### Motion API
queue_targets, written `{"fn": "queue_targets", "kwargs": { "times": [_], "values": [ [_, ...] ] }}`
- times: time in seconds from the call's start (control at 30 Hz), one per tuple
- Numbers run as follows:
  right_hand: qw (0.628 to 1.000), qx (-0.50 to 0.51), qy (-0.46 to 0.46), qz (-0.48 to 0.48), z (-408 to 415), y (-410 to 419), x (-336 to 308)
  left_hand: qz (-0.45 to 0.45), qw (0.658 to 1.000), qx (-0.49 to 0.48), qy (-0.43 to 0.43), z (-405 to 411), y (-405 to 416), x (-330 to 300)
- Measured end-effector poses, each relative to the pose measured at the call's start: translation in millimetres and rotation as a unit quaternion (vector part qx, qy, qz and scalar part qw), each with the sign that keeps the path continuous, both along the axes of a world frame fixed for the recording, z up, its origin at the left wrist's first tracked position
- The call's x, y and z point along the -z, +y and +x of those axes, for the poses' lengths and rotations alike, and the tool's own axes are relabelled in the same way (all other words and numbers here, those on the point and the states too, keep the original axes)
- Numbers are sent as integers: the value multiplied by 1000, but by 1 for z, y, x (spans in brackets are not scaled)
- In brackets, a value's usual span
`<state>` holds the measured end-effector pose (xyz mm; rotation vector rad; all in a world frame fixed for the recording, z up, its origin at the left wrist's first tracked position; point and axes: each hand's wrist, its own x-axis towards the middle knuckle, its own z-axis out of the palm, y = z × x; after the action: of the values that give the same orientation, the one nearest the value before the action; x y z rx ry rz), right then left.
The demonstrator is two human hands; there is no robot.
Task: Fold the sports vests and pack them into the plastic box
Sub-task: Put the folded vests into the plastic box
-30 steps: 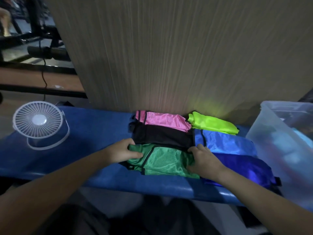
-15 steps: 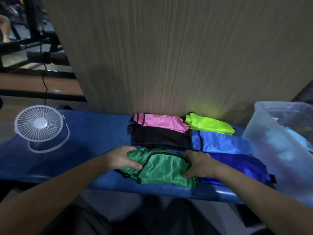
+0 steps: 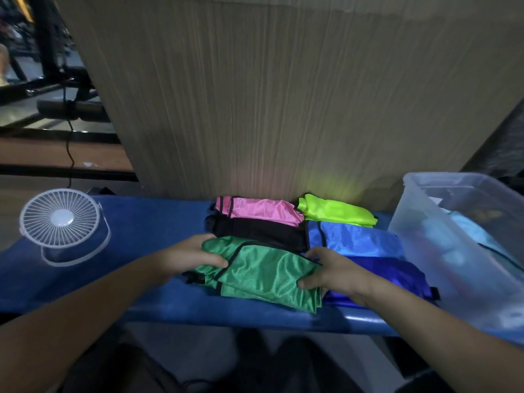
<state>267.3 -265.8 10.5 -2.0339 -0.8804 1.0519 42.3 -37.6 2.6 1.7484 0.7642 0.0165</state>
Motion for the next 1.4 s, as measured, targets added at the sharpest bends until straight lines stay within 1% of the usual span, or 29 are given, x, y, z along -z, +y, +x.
{"fn": "queue_targets", "kwargs": {
  "times": [0.07, 0.13, 0.23, 0.4, 0.63, 0.8, 0.97, 1.2, 1.4],
  "values": [
    [998, 19, 45, 28, -1, -11, -10, 5, 1000, 13, -10, 6, -4, -15],
    [995, 15, 84, 51, 1, -25, -21, 12, 999, 28, -17, 16, -10, -33],
    [993, -4, 89, 76, 7, -51, -37, 13, 998, 59, -29, 34, -23, -61],
    [986, 49, 97, 128, 22, -100, -74, 51, 994, 86, -36, 76, -49, -114],
    [961, 153, 98, 207, 62, -187, -133, 95, 977, 176, -73, 185, -109, -192],
    [936, 236, 87, 245, 97, -241, -150, 131, 961, 233, -73, 283, -162, -228],
    [907, 305, 112, 267, 135, -269, -144, 148, 950, 271, -38, 367, -201, -231],
    [903, 345, 118, 228, 177, -286, -128, 190, 936, 294, 25, 448, -225, -196],
    [895, 373, 139, 203, 207, -286, -109, 164, 930, 321, 68, 488, -229, -170]
  ]
}}
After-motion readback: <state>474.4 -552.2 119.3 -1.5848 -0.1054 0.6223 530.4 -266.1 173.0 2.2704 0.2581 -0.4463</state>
